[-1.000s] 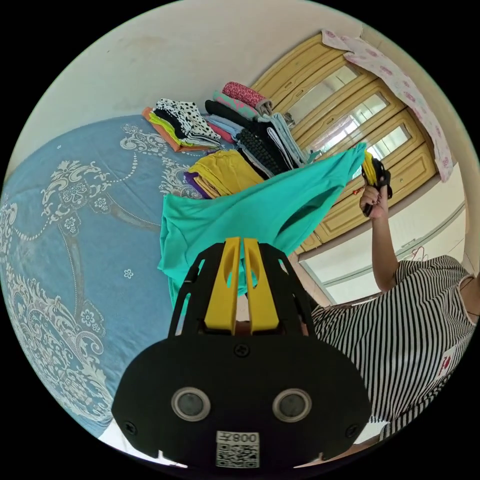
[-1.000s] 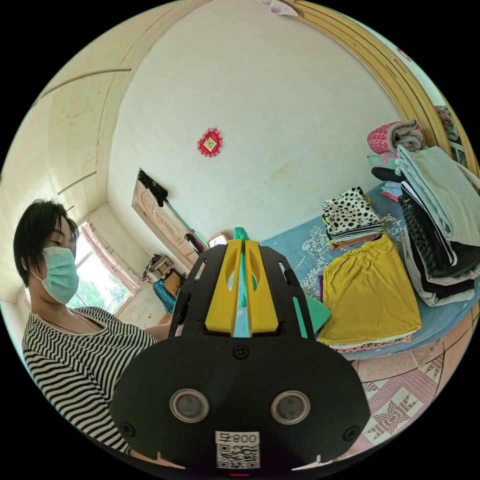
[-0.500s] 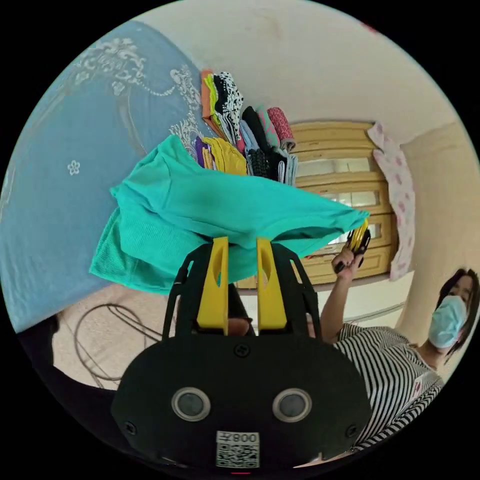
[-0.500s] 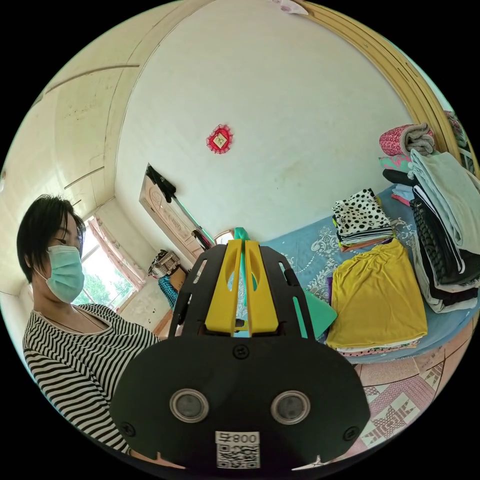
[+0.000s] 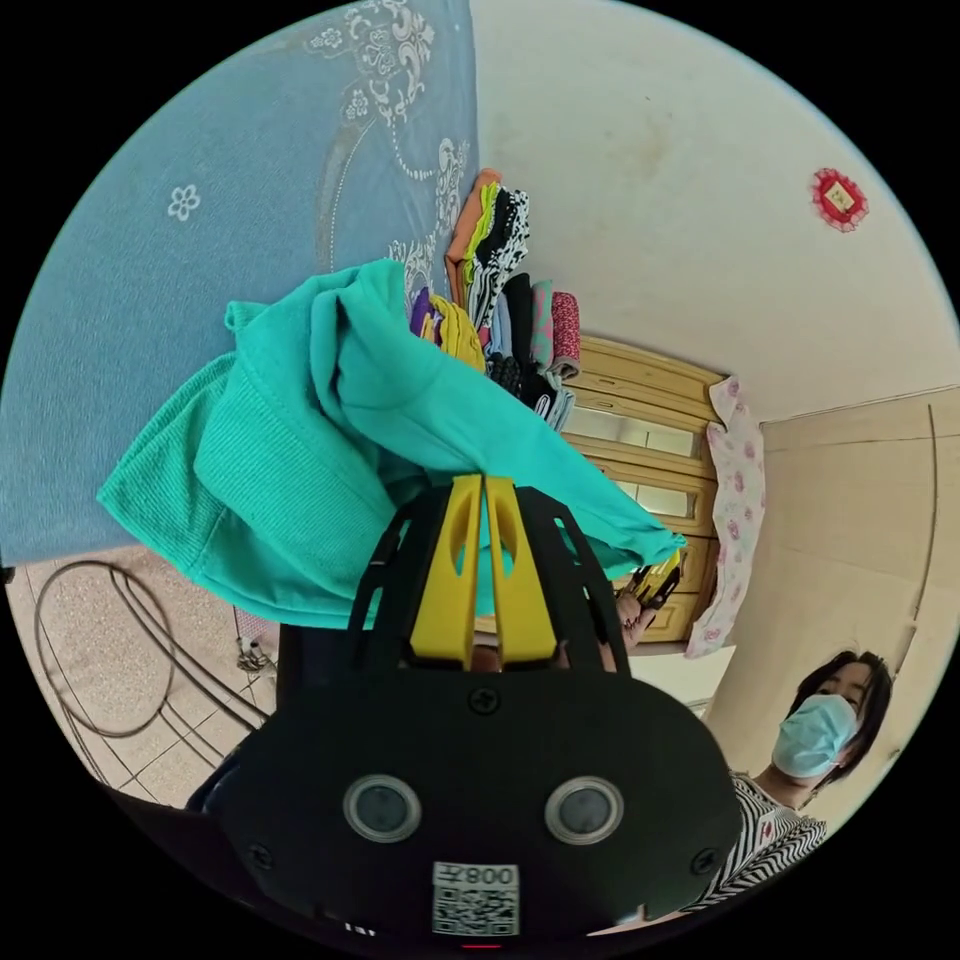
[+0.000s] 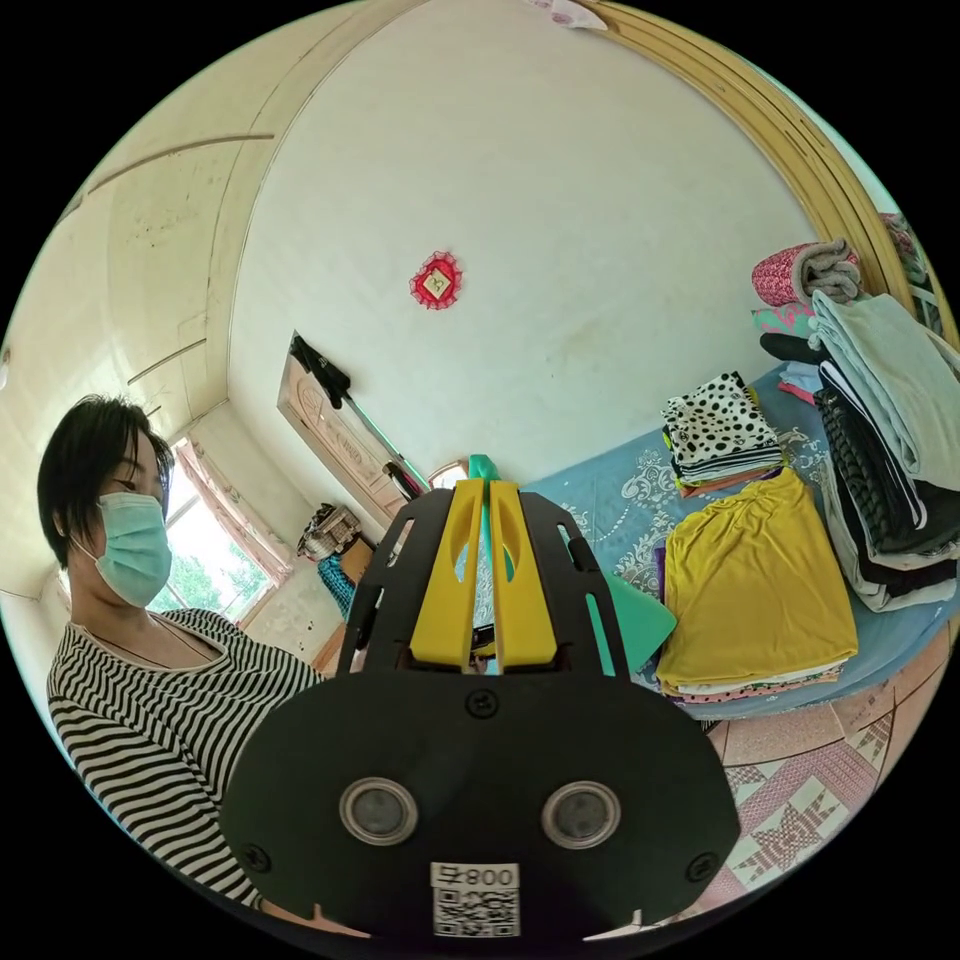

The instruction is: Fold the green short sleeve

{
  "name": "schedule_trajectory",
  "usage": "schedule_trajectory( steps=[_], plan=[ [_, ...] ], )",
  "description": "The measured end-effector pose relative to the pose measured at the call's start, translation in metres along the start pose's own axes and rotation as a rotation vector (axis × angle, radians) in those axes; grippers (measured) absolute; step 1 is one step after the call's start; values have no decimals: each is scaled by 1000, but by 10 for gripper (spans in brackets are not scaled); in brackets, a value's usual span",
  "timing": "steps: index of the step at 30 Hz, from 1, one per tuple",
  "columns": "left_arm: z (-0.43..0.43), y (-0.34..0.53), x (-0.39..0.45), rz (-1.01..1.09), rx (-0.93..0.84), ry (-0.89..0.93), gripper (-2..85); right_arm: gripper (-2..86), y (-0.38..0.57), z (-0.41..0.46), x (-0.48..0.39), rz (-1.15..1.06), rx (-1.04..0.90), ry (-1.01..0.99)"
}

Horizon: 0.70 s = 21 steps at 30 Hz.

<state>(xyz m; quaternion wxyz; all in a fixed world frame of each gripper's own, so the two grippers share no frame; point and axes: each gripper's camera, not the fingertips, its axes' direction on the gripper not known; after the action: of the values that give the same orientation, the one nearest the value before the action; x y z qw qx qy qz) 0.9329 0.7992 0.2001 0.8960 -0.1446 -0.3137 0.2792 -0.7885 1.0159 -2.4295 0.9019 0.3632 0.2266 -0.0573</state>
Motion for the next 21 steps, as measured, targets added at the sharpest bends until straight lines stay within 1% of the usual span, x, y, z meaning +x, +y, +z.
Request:
schedule_trajectory(
  steps=[4,10,13,15,16,18,19,21],
  plan=[
    [-42,17,-9,19,73,82,4,5,-14,17,-5,4,5,-24],
    [-136,40,20,173,221,242,1,5,-45,41,-37,-49,4,-60],
    [-189,54,58,322,281,291,1,5,-65,48,-64,-105,37,-133],
    [-231,72,99,483,326,344,1,5,-78,52,-84,-150,56,-170],
    [-242,78,111,530,340,353,0,5,-87,56,-101,-190,66,-180],
    [-282,103,161,717,380,384,0,5,-100,62,-127,-252,80,-193],
    [-291,110,173,764,388,381,0,5,-110,67,-144,-290,92,-214],
    [-324,142,224,952,422,341,0,4,-124,75,-169,-343,114,-252]
  ],
)
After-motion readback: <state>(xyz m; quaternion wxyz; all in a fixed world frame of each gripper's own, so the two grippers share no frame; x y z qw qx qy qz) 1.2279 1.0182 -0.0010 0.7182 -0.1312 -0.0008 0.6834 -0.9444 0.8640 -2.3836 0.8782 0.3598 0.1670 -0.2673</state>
